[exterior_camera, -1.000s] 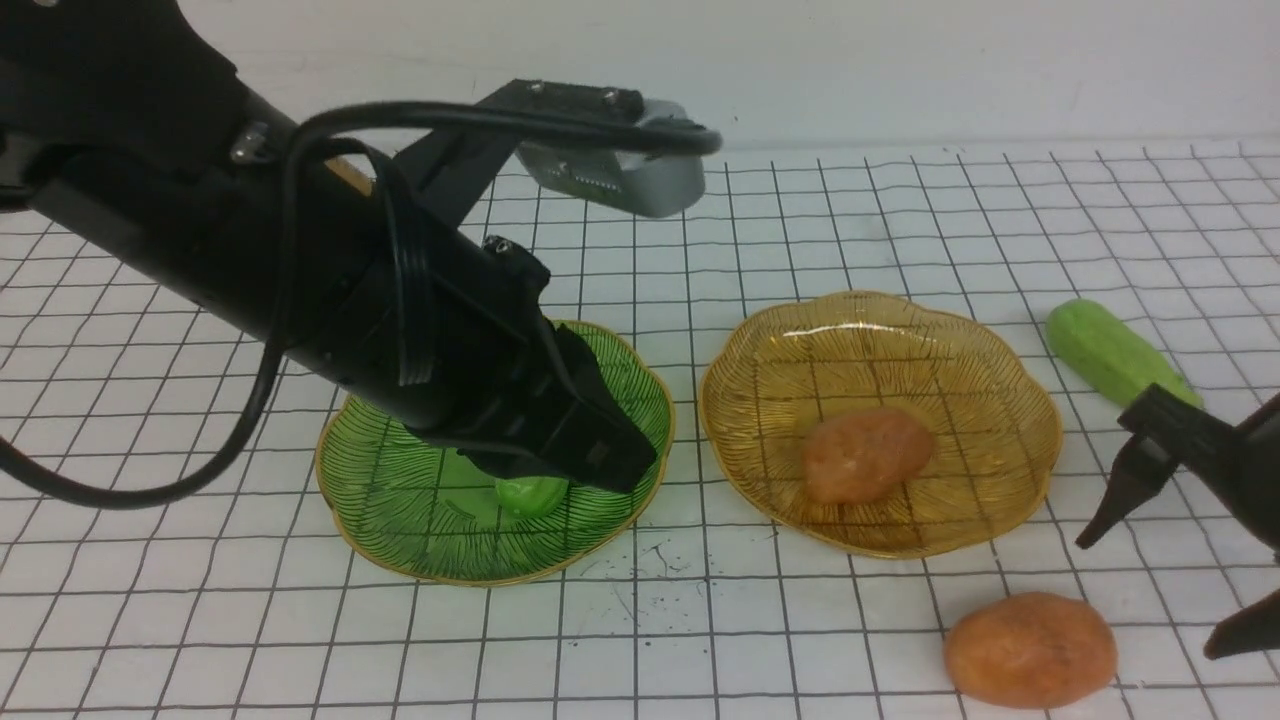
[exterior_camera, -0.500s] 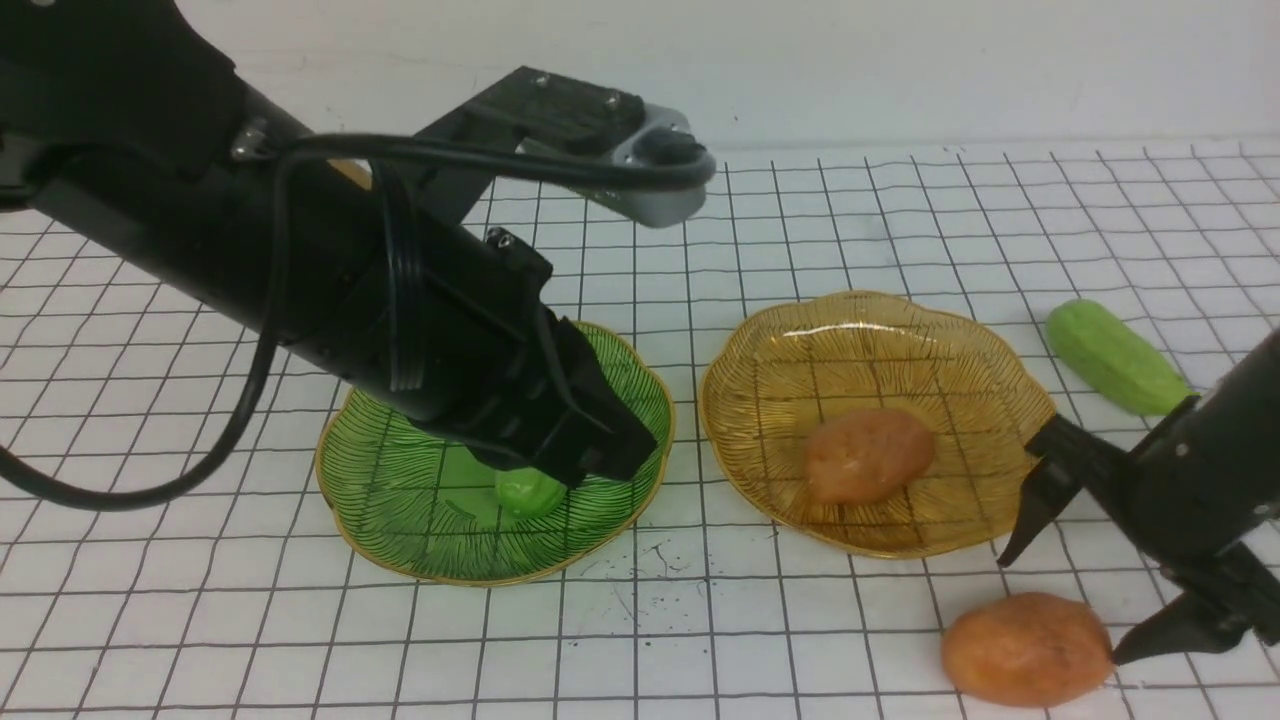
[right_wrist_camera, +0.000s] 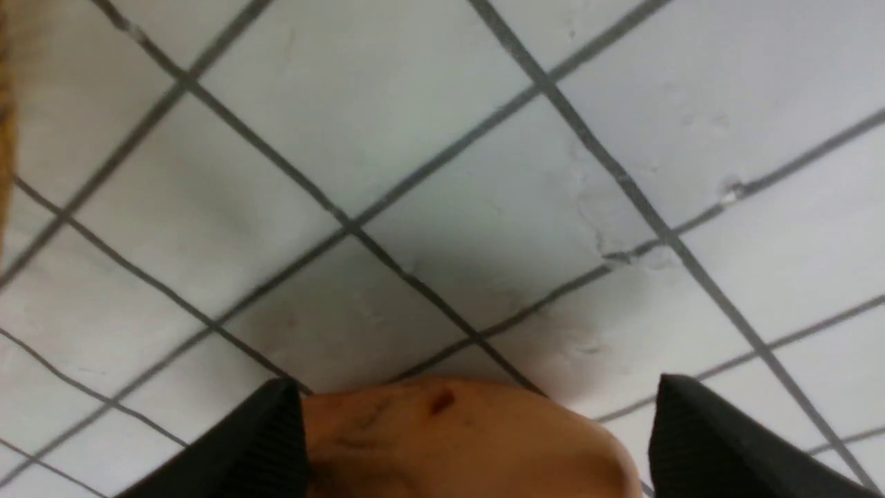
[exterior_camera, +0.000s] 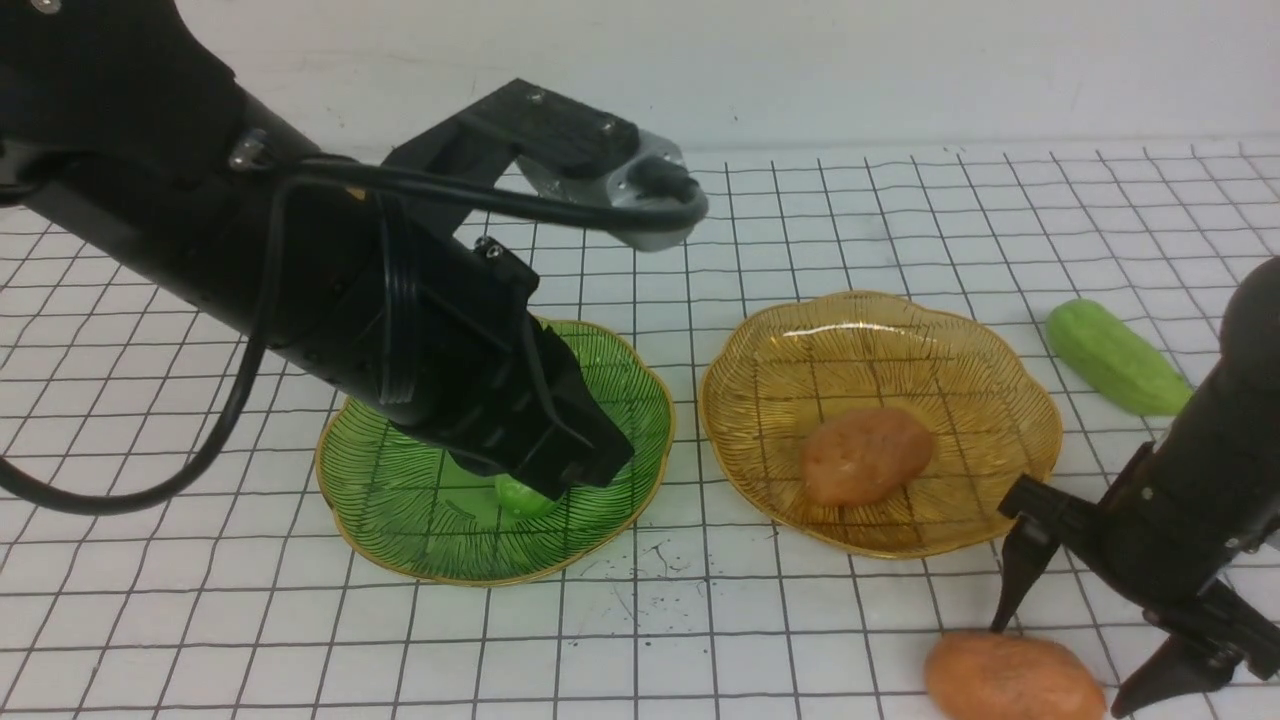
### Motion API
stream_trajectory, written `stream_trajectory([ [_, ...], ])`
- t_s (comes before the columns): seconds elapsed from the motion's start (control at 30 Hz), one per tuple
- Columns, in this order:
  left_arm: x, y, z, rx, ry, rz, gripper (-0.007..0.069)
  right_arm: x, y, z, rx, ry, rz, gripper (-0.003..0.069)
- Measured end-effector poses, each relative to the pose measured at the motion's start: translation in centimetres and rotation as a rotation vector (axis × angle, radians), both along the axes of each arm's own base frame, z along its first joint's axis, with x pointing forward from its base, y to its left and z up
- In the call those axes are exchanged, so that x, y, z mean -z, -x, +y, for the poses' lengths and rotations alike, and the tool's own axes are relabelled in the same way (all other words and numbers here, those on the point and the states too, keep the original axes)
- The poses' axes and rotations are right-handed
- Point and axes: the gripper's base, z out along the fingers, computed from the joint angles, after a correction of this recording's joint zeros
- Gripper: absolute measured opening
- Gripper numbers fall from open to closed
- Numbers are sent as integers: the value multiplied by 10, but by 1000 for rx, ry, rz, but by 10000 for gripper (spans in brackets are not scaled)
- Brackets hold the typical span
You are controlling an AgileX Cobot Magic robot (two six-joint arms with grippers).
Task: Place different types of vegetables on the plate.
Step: 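Put the potato onto the plate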
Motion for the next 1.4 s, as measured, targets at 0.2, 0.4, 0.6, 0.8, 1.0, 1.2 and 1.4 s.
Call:
stream_trajectory([
  [0.2, 0, 0, 0, -2, 0, 1, -8, 0, 6, 7, -64, 22, 36, 297],
  [0.4, 0, 0, 0, -3, 1, 2, -8, 1, 4, 10, -97, 38, -1, 28],
  [0.6, 0, 0, 0, -2, -1, 4, -8, -9, -5, 10, -187, 49, -105, -13],
  [0.8, 1, 1, 1, 5, -13, 12, -8, -66, -16, 11, -423, 55, -300, -14],
  [1.0, 1, 1, 1, 7, -15, 14, -8, -99, 17, 46, -845, 31, -434, 57],
  [1.2, 1, 2, 1, 8, -17, 16, -8, -87, 47, 80, -1214, 91, -406, 292],
  [1.4, 2, 4, 2, 21, -27, 35, -8, -70, 55, 85, -1348, 163, -335, 574],
])
